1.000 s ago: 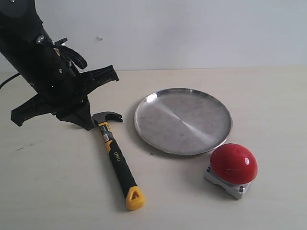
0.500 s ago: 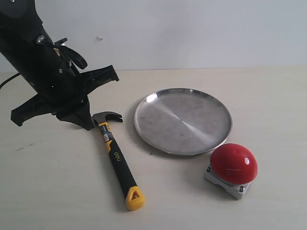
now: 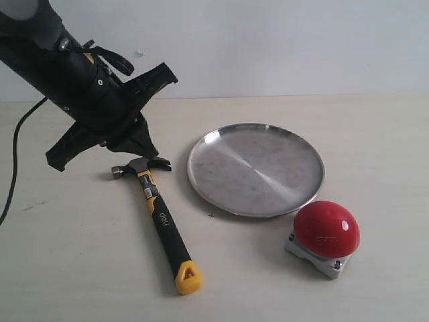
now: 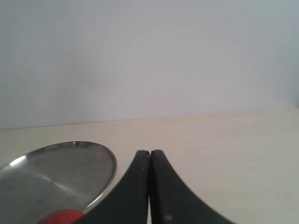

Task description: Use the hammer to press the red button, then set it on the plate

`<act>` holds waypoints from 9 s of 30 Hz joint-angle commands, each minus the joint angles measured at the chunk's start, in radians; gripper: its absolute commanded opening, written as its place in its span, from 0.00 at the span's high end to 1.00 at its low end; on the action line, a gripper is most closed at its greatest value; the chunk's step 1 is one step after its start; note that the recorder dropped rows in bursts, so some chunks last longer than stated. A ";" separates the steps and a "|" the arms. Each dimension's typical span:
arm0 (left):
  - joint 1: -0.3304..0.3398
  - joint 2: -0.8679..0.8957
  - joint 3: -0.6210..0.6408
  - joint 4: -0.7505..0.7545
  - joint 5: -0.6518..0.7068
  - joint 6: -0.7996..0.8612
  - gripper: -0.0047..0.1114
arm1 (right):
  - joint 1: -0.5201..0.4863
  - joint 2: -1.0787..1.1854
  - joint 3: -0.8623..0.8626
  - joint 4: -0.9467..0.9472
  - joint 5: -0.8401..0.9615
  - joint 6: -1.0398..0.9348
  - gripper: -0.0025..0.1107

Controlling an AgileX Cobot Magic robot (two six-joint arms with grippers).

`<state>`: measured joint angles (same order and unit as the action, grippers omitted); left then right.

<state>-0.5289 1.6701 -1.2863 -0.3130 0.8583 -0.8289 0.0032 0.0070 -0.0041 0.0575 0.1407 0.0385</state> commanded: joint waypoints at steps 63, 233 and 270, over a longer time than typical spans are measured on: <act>-0.097 0.509 -0.380 0.553 0.089 -0.596 0.71 | -0.006 -0.007 0.004 -0.003 -0.009 0.001 0.98; -0.410 -0.332 0.445 0.494 -0.956 -0.570 0.96 | -0.006 -0.007 0.004 -0.002 -0.009 0.001 0.98; -0.105 0.006 0.445 0.922 -1.786 -0.824 0.96 | -0.006 -0.007 0.004 -0.002 -0.009 0.001 0.98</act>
<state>-0.6514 1.6492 -0.8340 0.6152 -0.7999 -1.6447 0.0032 0.0070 -0.0041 0.0573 0.1407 0.0385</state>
